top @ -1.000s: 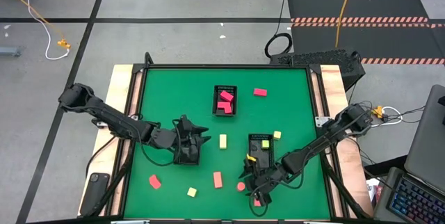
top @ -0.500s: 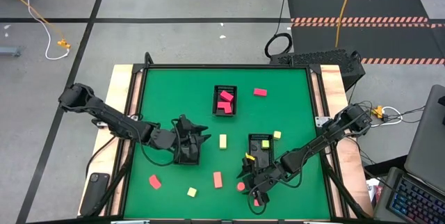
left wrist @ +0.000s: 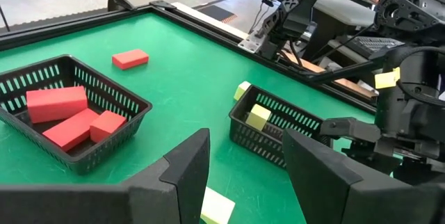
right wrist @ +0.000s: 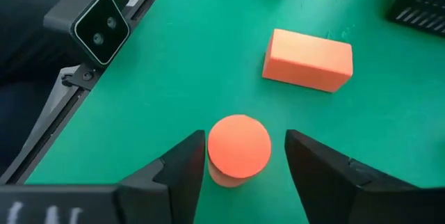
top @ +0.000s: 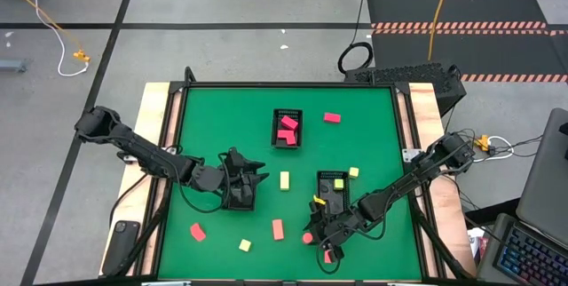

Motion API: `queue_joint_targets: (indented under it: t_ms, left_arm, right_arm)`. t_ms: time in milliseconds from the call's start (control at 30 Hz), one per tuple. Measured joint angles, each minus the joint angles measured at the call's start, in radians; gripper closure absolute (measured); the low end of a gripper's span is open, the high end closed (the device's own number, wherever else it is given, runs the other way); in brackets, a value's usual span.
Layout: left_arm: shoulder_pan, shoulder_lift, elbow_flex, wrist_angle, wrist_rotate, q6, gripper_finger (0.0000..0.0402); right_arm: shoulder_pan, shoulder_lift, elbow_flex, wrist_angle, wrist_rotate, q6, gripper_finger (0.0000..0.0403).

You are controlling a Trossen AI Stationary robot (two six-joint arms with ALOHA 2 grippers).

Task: Sort & place blocks by color
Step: Put the orange block into the bottom left black bin

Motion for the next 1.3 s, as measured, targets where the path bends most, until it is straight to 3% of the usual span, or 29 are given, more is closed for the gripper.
queue_joint_targets:
  t_ms: [300,700,900,1300]
  left_arm:
    - [0.000,0.000,0.000,0.000,0.000,0.000,0.0218]
    - [0.001,0.000,0.000,-0.001,0.000,0.004,0.0218]
    - [0.001,0.000,0.000,0.000,0.000,0.011,0.0218]
    - [-0.019,0.000,-0.001,0.029,-0.002,0.204,0.0218]
  right_arm:
    - [0.000,0.000,-0.040,0.070,0.000,0.011,0.0213]
    - [0.000,0.000,-0.050,0.095,0.001,-0.001,0.0282]
    - [-0.001,0.000,-0.050,0.101,0.032,-0.030,0.0284]
    - [-0.060,-0.078,-0.050,0.253,0.151,-0.217,0.0284]
